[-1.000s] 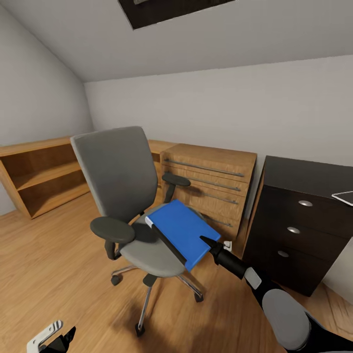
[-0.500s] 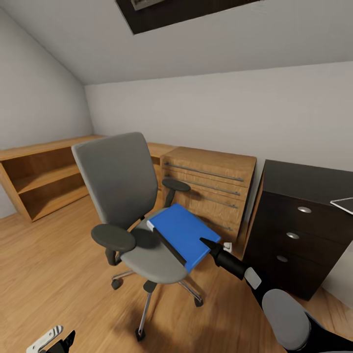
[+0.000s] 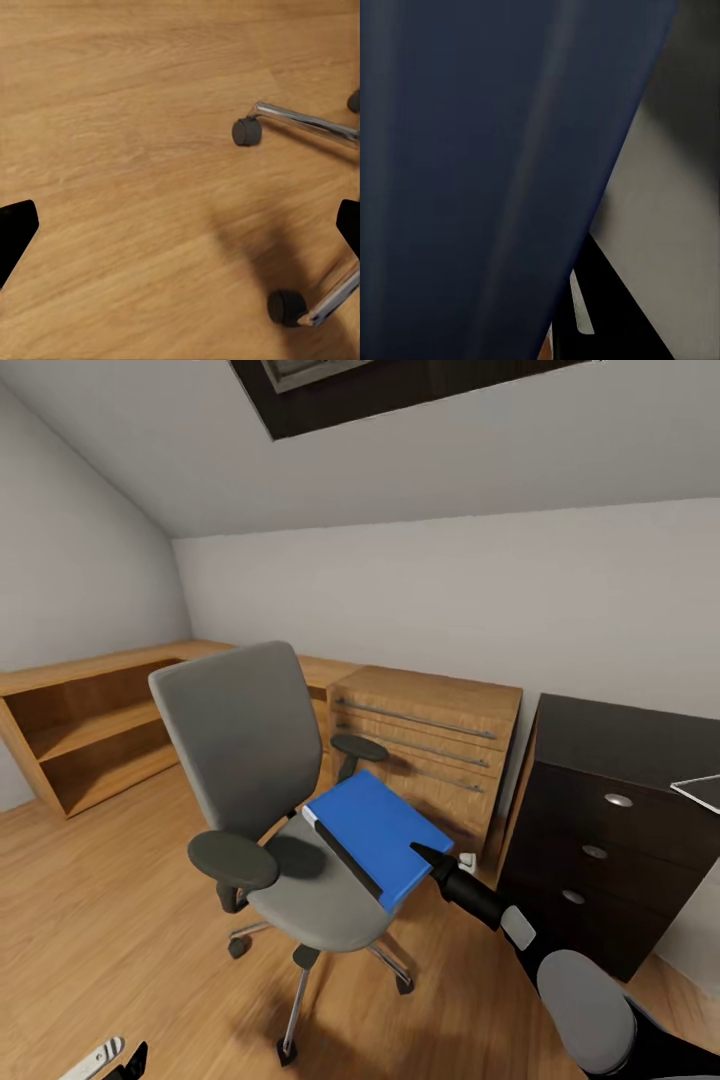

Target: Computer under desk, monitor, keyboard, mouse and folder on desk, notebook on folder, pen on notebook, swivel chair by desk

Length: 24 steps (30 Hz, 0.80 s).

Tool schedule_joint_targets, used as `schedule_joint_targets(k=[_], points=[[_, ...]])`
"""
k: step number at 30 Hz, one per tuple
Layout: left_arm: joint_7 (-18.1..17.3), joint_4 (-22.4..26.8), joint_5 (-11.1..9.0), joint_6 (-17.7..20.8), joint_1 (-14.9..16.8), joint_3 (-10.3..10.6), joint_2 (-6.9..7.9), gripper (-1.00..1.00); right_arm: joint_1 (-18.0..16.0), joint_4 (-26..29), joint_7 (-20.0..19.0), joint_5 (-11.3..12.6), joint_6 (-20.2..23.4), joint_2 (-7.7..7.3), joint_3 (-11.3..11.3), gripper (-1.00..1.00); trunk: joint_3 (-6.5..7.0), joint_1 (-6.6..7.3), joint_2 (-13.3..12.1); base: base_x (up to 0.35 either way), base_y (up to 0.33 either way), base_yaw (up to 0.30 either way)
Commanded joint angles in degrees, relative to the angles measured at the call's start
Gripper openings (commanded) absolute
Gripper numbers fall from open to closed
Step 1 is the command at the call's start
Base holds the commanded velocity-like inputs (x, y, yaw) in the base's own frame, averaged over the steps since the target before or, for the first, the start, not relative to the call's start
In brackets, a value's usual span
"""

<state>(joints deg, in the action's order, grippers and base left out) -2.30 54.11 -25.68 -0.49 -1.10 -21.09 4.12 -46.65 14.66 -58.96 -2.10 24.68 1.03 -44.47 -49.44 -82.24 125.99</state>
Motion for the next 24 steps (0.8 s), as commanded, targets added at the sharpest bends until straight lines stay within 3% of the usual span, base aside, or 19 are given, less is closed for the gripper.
schedule_joint_targets(k=[1,10,24], points=[[-0.2,-0.1,-0.6,-0.2,0.0,0.1,0.01,1.00,0.0,0.1,-0.2,-0.3,0.5,0.05,-0.3,-1.00,0.14,0.23,-0.4,0.000,0.000,0.000],[-0.2,-2.2,-0.7,-0.9,0.0,0.1,-0.28,1.00,0.0,0.1,-1.3,-0.2,0.5,-0.21,-0.3,-1.00,1.76,2.21,-4.0,-0.032,-0.009,0.000],[-0.2,-3.5,-0.8,-0.9,0.0,0.2,-0.34,1.00,0.0,0.0,-1.5,-0.3,0.5,-0.24,-0.3,-1.00,4.27,5.28,-9.6,-0.284,-0.092,0.000]])
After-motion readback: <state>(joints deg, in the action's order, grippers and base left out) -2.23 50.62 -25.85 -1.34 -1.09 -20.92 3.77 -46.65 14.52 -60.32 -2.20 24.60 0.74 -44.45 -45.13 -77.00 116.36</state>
